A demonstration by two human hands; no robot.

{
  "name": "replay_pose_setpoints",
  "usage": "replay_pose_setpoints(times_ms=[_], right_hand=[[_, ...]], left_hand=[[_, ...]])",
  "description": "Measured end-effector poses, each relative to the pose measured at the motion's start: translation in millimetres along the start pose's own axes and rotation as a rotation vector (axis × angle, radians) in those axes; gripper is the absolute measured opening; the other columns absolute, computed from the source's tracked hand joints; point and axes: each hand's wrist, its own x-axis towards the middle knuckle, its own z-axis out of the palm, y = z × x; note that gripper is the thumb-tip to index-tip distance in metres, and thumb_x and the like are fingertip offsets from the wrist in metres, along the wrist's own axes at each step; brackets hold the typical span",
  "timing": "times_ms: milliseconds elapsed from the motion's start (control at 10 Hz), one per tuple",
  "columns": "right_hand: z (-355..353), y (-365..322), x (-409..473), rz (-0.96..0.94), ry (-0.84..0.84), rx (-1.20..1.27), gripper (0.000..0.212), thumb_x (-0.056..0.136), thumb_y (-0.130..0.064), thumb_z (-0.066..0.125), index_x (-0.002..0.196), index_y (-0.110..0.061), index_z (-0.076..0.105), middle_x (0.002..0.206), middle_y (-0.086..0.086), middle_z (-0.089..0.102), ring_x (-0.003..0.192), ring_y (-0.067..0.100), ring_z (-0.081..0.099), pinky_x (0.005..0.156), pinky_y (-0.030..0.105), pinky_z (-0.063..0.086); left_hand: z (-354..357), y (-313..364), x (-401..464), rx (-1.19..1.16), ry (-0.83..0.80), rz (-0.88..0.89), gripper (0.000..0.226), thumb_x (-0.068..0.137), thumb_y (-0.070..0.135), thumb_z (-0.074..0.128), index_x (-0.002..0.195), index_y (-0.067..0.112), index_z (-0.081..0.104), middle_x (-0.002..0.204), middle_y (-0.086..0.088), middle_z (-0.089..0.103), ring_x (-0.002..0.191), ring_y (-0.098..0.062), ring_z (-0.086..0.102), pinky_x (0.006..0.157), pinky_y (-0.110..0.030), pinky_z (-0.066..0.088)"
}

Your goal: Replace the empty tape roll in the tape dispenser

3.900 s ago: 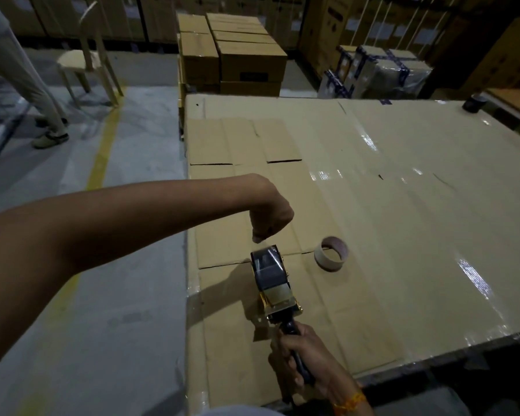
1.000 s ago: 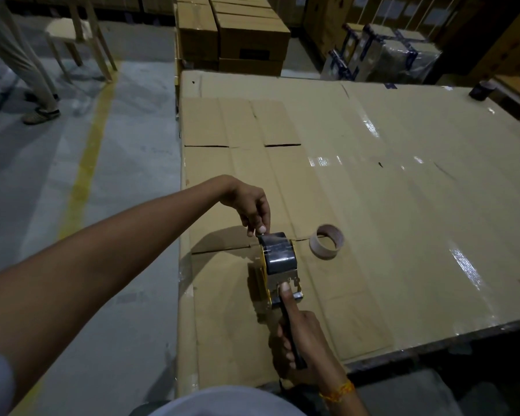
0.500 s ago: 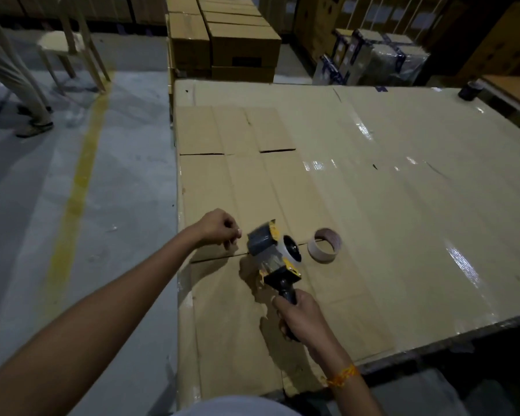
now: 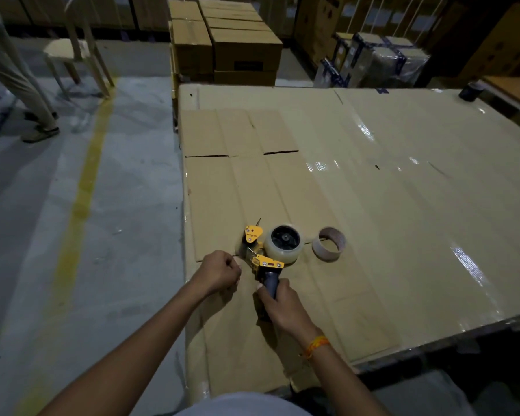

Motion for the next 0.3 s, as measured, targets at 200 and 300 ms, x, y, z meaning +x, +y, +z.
replay_pose_setpoints(times_ms=[200, 300], right_hand=[[-19.5, 2.9, -0.7, -0.043, -0.007, -0.309, 0.071, 0.096, -0.082, 0.034, 0.087, -0.017, 0.063, 0.081, 0.004, 0.064, 0.071, 0.024, 0.061, 0.058, 0.036, 0.038], [-40.8, -2.3, 1.1, -0.060, 0.088, -0.391, 0.077, 0.096, -0.083, 0.029, 0.067, -0.017, 0.056, 0.066, 0.004, 0.058, 0.060, 0.024, 0.054, 0.055, 0.036, 0.034]], left_hand=[[-0.2, -6.3, -3.0, 0.079, -0.010, 0.045, 0.019, 0.093, 0.012, 0.064, 0.080, 0.008, 0.078, 0.070, -0.002, 0.078, 0.056, -0.003, 0.070, 0.043, -0.009, 0.044], [-4.3, -0.3, -1.5, 0.117, -0.048, 0.085, 0.017, 0.094, 0.015, 0.067, 0.083, 0.008, 0.078, 0.079, -0.002, 0.078, 0.065, -0.007, 0.069, 0.054, -0.017, 0.048]])
